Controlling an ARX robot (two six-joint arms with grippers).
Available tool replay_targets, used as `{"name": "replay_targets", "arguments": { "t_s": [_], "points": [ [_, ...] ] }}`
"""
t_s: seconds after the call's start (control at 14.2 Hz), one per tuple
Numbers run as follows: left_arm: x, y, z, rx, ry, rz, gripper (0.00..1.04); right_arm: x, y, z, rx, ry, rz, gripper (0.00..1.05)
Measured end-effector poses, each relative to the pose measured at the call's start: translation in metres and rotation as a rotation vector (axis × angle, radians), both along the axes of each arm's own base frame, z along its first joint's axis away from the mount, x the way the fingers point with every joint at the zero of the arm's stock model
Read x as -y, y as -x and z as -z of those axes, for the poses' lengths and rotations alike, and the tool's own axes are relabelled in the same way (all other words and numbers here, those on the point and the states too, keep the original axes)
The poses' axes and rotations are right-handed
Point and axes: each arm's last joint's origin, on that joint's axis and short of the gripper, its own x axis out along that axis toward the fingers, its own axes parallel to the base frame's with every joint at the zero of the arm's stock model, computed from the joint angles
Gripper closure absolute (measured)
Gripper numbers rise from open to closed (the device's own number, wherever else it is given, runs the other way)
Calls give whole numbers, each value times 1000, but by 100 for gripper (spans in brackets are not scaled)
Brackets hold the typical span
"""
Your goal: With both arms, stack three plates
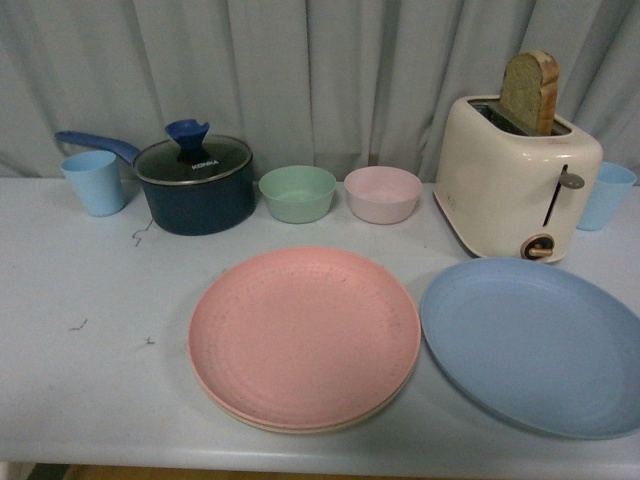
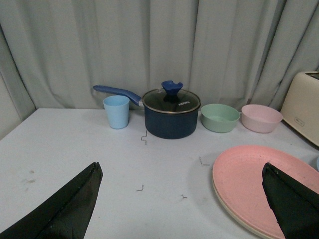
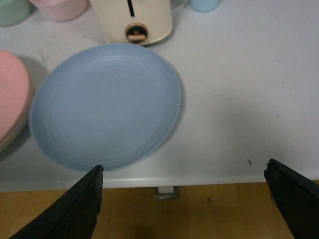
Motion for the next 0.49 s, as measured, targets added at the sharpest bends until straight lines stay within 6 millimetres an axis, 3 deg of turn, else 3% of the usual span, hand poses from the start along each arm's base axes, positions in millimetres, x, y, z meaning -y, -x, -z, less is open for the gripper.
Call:
{"name": "replay_targets", "arguments": {
  "t_s": [0.07,0.49],
  "points": [
    [0,0,0,0,0,0,7,18,-59,20,-89,58,-6,6],
    [0,0,0,0,0,0,7,23,-133,61,-188,108,-38,6]
  ]
}}
